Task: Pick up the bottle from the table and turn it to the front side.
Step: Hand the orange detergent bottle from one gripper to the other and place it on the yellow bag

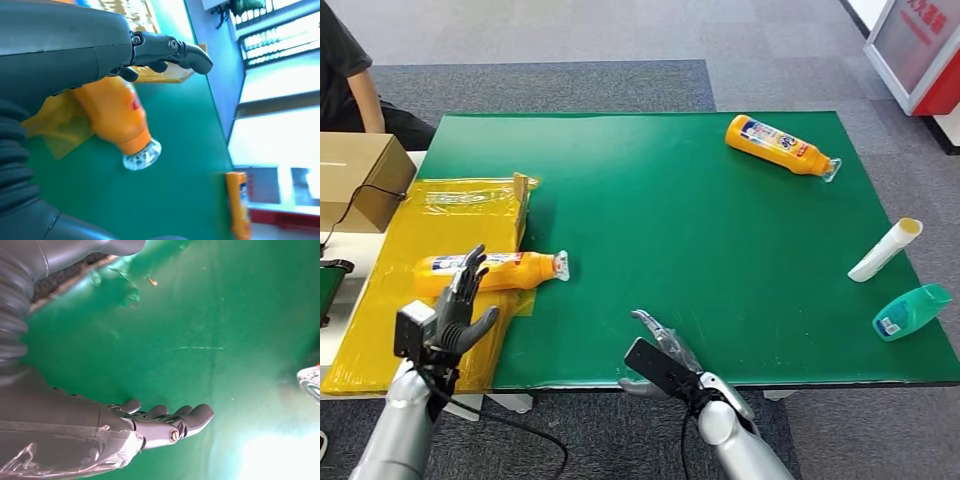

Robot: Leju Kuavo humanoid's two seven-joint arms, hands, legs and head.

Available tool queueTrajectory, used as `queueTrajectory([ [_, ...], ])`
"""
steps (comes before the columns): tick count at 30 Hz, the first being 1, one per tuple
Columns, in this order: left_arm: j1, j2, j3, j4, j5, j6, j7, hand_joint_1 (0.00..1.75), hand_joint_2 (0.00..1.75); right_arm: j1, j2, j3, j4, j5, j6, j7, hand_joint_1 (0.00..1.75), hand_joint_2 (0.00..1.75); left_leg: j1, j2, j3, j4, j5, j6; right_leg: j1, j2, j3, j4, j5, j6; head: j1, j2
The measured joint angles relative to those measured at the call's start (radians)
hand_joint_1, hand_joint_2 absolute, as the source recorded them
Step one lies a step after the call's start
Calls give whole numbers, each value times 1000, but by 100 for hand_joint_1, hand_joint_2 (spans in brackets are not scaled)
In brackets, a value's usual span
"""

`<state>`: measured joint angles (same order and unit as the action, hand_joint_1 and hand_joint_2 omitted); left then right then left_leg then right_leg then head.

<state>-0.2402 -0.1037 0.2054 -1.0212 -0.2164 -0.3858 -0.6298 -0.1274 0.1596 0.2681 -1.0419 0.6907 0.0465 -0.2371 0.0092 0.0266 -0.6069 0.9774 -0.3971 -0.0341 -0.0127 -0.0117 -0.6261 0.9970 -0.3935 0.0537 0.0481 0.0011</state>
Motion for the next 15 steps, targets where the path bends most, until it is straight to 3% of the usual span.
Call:
queueTrajectory([
  [1, 31, -6, 11, -24, 11, -7, -10, 0, 0, 11, -1, -3, -12, -1, 0, -1, 0, 175, 0, 0, 0, 0, 0, 0, 0, 0, 0, 0, -1, 0, 0, 0],
  [5, 91, -21, 37, -78, 49, -38, -23, 0, 175, 34, -2, -12, -43, -5, 0, -4, 0, 175, 0, -1, 0, 0, 0, 0, 0, 0, 0, 0, -2, -1, 0, 0],
  [10, 155, -38, 55, -84, 200, -194, -36, 0, 175, 65, -2, -22, -80, -33, 0, -17, 0, 175, 0, -1, 0, 0, -1, -1, 0, 0, 1, 0, -2, -1, 0, 0],
  [15, 221, -63, 63, -82, 193, -175, -36, 0, 175, 117, -2, -38, -145, -41, -4, -5, 0, 175, 0, -1, 0, 0, -1, 0, 0, 0, 1, 0, -2, -1, 0, 0],
])
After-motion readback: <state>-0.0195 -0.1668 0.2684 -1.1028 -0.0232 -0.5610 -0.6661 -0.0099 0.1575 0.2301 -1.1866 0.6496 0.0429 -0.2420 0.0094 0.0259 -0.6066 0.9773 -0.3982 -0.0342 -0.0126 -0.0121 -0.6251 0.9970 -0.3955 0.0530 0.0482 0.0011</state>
